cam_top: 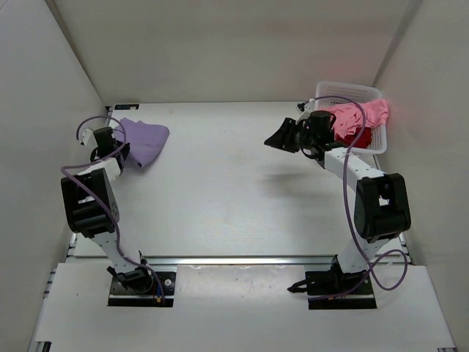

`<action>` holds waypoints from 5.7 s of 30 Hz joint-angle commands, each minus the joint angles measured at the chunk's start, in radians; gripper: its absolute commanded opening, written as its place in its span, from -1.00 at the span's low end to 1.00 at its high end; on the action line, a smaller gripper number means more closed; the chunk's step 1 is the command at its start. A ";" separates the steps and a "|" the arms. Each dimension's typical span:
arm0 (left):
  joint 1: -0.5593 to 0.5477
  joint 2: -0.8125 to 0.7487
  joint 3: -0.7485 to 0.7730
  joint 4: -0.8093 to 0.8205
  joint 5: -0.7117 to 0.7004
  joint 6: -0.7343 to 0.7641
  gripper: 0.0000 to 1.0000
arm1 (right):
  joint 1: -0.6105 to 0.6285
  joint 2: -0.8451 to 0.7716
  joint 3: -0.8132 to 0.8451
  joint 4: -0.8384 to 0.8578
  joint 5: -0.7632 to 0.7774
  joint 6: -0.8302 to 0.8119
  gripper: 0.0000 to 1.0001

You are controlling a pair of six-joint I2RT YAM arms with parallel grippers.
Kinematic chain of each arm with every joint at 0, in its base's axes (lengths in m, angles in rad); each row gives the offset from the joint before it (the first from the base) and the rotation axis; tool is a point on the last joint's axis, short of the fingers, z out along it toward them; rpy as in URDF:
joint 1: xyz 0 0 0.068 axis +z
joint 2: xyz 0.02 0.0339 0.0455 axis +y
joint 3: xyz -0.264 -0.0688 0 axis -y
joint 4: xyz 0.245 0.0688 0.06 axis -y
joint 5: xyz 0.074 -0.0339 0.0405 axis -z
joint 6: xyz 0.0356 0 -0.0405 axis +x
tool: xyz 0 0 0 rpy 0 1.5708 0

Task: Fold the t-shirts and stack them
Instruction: Put the neatly folded tshirt into the corner of the board with the left arm, then grab crumpled tshirt from bin with the right arm, then move the tshirt to the center of the board, then flatten out the tshirt

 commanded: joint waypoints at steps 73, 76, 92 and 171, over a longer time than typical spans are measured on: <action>-0.713 -0.092 0.027 0.068 0.257 0.145 -0.44 | -0.353 0.314 0.576 -0.487 0.649 -0.344 -0.31; -0.767 -0.123 -0.015 0.071 0.279 0.150 -0.37 | -0.359 0.411 0.725 -0.573 0.697 -0.385 -0.23; -0.769 -0.284 -0.239 0.134 0.359 0.116 -0.27 | -0.339 0.292 0.791 -0.519 0.703 -0.359 -0.99; -0.188 -0.535 -0.127 -0.018 0.557 -0.021 -0.10 | 0.752 0.386 0.397 -0.285 0.430 -0.691 0.06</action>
